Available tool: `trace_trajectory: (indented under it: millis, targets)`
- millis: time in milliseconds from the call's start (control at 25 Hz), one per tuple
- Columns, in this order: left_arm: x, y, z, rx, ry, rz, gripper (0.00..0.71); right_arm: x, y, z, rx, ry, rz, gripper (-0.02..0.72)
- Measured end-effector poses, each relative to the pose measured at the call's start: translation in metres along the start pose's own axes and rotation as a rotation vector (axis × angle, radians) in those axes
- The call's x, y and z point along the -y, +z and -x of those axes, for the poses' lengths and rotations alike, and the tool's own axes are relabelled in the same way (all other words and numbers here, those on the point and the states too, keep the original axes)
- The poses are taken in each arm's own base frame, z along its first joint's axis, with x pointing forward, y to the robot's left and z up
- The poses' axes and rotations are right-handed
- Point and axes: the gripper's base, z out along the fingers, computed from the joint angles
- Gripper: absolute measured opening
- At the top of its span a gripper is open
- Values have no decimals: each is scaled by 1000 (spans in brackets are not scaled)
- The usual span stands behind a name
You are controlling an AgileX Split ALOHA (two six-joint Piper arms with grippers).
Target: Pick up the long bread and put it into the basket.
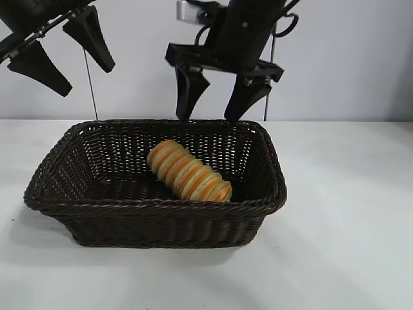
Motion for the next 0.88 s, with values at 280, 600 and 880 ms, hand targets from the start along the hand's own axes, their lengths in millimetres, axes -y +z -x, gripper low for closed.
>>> trace_trajectory:
  millis: [280,600,880]
  targets:
    - [0,0,0,0,0,0,542,35,-15,2,35,65,-40,580]
    - [0,0,0,0,0,0,542,35,-13,2,31,68,-33,580]
    - [0,0,0,0,0,0,542,35,-13,2,30,69,-32,580]
